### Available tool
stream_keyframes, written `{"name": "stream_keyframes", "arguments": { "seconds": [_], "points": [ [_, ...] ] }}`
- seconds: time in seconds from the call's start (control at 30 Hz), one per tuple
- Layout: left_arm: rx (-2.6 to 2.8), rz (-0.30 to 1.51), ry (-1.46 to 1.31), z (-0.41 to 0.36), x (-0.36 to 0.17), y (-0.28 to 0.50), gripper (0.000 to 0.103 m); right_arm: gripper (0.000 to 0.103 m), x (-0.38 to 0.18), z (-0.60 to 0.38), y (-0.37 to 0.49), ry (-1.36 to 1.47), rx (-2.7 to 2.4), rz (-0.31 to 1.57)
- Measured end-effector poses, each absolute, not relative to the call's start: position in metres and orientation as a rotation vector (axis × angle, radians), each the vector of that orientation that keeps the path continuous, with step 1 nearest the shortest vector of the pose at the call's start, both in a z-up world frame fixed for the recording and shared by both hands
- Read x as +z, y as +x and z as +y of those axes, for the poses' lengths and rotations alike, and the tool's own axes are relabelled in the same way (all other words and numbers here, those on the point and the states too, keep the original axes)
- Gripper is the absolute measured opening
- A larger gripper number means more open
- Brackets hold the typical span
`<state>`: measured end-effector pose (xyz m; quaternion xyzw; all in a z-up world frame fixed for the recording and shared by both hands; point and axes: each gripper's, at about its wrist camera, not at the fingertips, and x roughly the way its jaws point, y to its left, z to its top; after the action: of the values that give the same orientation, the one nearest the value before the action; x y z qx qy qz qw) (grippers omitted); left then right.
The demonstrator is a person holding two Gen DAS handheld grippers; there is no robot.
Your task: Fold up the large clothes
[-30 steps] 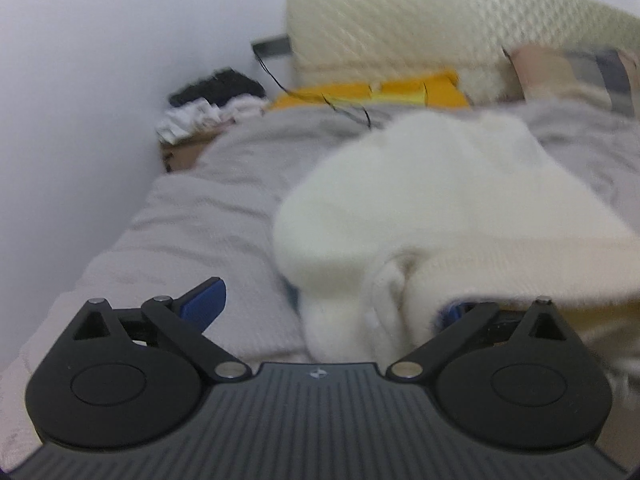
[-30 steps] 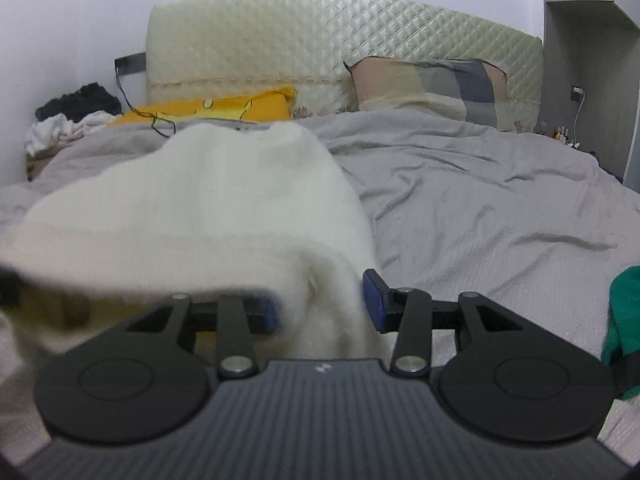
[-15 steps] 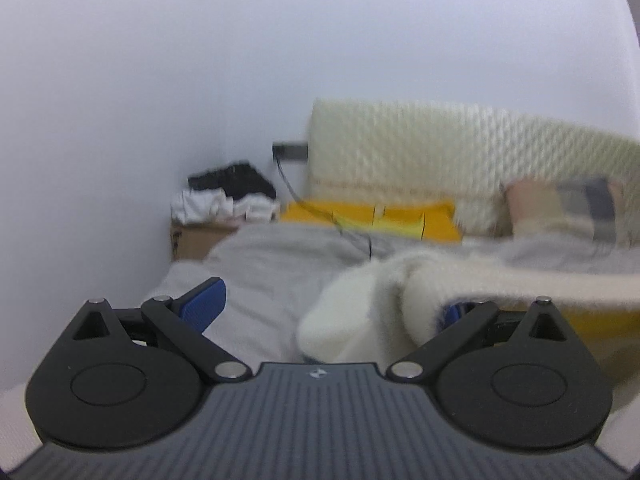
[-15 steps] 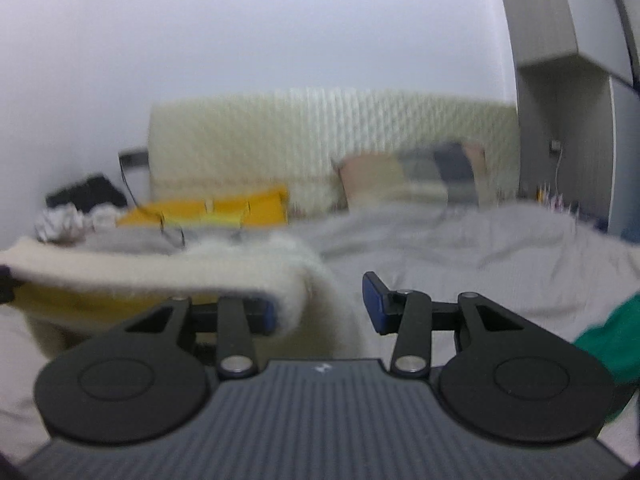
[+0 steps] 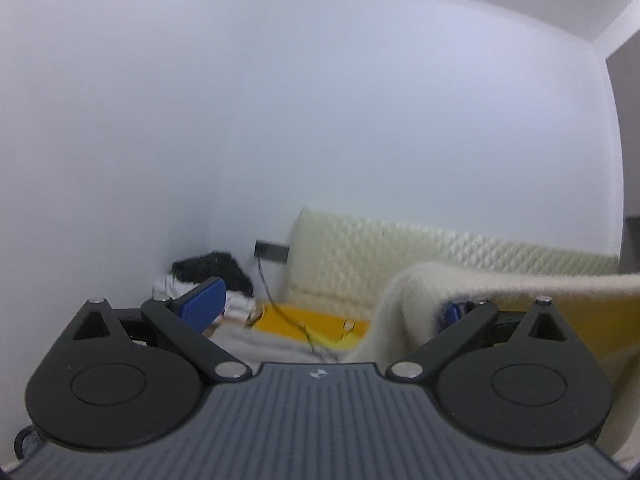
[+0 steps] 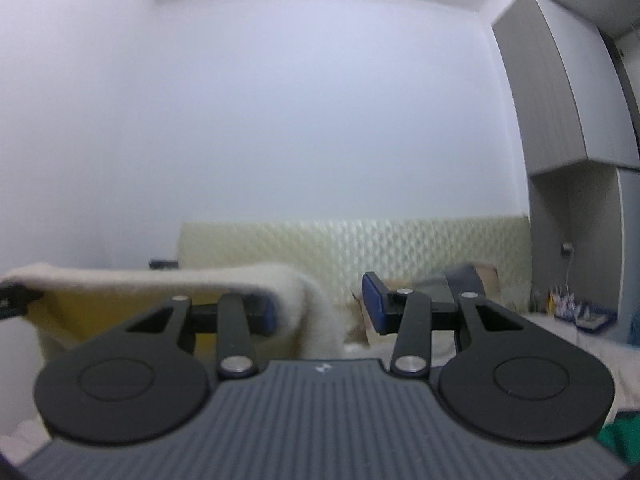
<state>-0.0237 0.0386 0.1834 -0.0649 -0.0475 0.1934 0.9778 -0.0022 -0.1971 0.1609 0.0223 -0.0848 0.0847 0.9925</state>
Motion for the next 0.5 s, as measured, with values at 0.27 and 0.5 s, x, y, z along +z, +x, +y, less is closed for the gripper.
{"name": "stream_keyframes", "arguments": {
  "seconds": [0.27,0.5],
  "points": [
    [0.326,-0.209,-0.057,0.028,0.28,-0.061,0.102,0.044,0.253,-0.224,-0.034,0.077,0.227,-0.256],
    [0.237,-0.182,-0.134,0.035,0.413,-0.061,0.102,0.043,0.37,-0.239,-0.042,0.056,0.297,-0.298]
  ]
}}
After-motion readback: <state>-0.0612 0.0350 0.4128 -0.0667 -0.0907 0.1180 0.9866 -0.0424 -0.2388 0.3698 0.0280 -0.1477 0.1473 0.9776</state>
